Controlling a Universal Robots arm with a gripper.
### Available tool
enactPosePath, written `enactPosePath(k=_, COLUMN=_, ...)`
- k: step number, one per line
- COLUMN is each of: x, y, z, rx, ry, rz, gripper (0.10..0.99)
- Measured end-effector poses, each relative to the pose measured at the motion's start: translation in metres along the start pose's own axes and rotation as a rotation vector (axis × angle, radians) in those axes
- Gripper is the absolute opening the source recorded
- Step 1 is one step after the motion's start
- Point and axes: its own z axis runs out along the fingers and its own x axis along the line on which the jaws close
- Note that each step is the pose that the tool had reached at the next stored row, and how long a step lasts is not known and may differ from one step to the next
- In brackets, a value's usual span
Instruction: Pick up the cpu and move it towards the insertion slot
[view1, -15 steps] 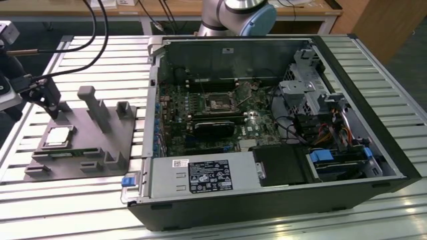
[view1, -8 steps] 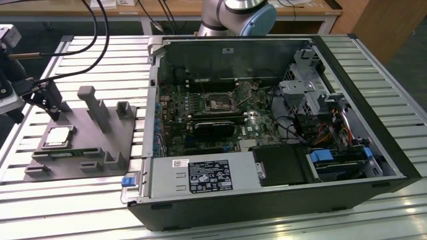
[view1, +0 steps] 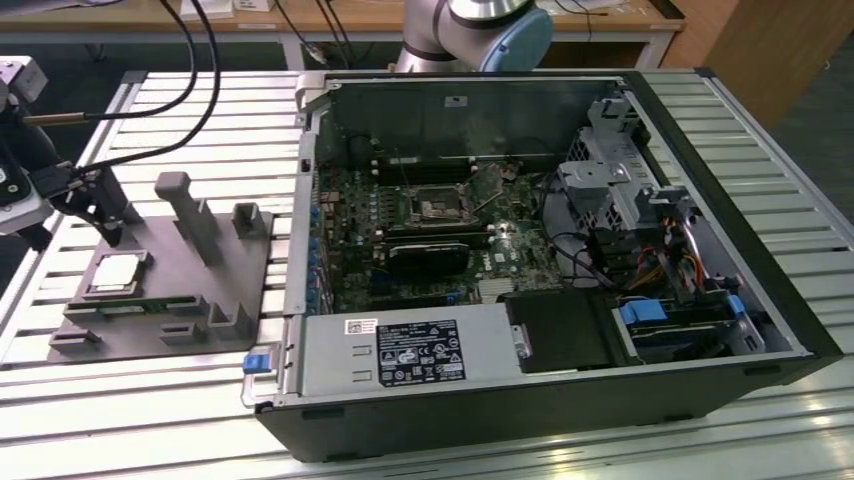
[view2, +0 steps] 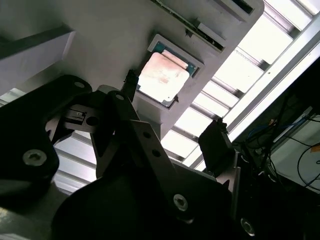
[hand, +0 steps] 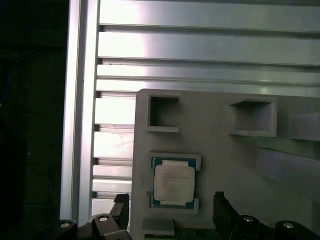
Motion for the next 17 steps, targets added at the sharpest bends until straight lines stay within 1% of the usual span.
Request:
enactPosePath(k=8, x=-0.0002, y=-0.0001, z=0.0061, rx=0.002, ry=0.0000, rz=0.000, gripper=0.765)
enactPosePath(k=17, x=-0.0014, y=-0.0003, z=0.0110, rx=0.003, ry=0.0000, rz=0.000, gripper=0.765)
